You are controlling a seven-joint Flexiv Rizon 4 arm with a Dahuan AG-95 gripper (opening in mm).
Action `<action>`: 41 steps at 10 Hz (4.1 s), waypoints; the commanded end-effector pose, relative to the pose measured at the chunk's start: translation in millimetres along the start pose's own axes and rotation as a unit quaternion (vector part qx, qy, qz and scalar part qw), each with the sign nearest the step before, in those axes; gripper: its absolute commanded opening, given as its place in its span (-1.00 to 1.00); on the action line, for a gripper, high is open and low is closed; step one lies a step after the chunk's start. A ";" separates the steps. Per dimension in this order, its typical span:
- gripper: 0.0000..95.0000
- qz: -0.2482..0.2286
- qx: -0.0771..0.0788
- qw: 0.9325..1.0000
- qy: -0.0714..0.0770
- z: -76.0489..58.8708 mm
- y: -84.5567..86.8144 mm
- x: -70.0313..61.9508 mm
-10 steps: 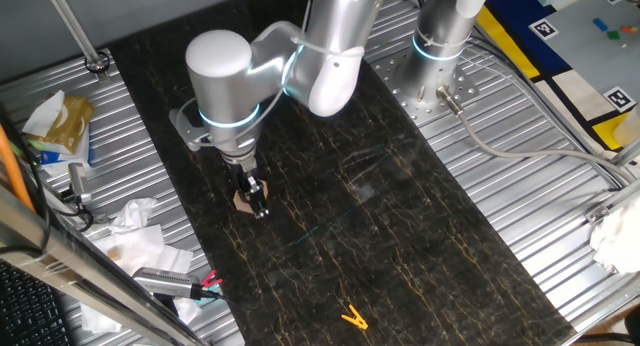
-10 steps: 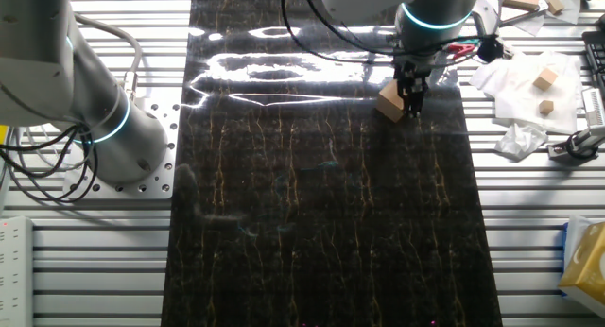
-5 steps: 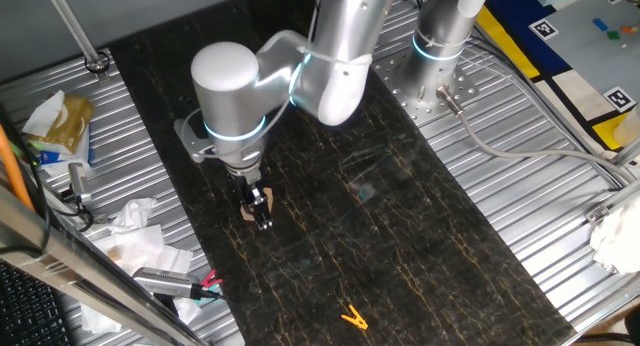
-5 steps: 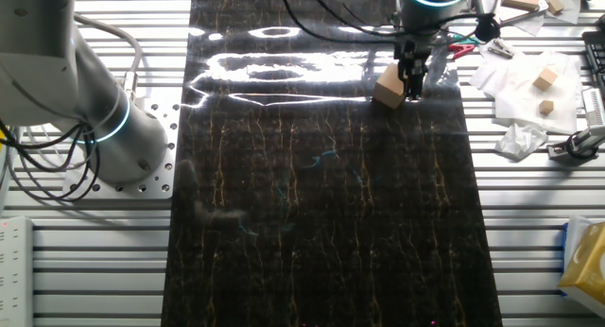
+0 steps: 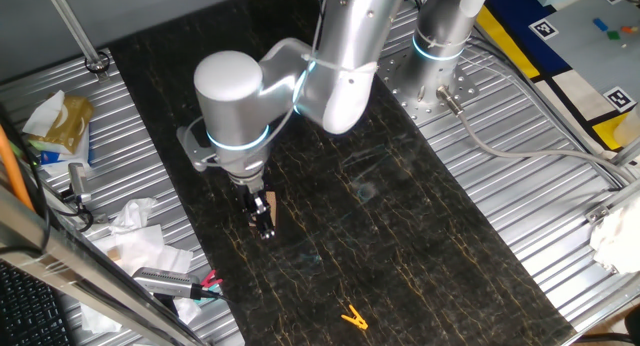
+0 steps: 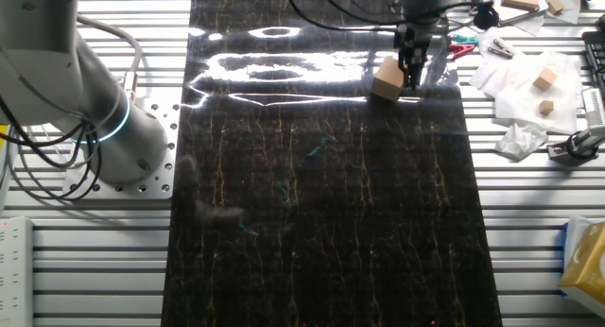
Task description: Hold a small block with the gripper and sweep it from left to right on the table
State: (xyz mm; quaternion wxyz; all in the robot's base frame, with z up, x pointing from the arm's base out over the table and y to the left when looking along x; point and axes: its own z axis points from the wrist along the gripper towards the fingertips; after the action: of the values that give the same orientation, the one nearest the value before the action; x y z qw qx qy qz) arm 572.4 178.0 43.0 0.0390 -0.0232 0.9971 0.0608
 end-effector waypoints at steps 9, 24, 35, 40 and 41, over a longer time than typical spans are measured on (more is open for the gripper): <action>1.00 0.027 -0.002 1.000 -0.007 0.1 23.8 3.2; 0.60 0.010 -0.016 1.000 -0.021 -18.9 -16.0 17.8; 1.00 0.043 -0.036 0.998 -0.025 0.0 14.5 16.6; 0.60 0.053 -0.037 0.998 -0.028 6.3 31.0 12.0; 0.60 0.051 -0.033 0.998 -0.029 6.7 32.5 11.7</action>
State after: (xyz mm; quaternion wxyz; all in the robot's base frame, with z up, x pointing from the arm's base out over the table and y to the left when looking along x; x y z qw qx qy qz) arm 560.5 211.0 38.3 0.0636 0.0288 0.9929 0.0962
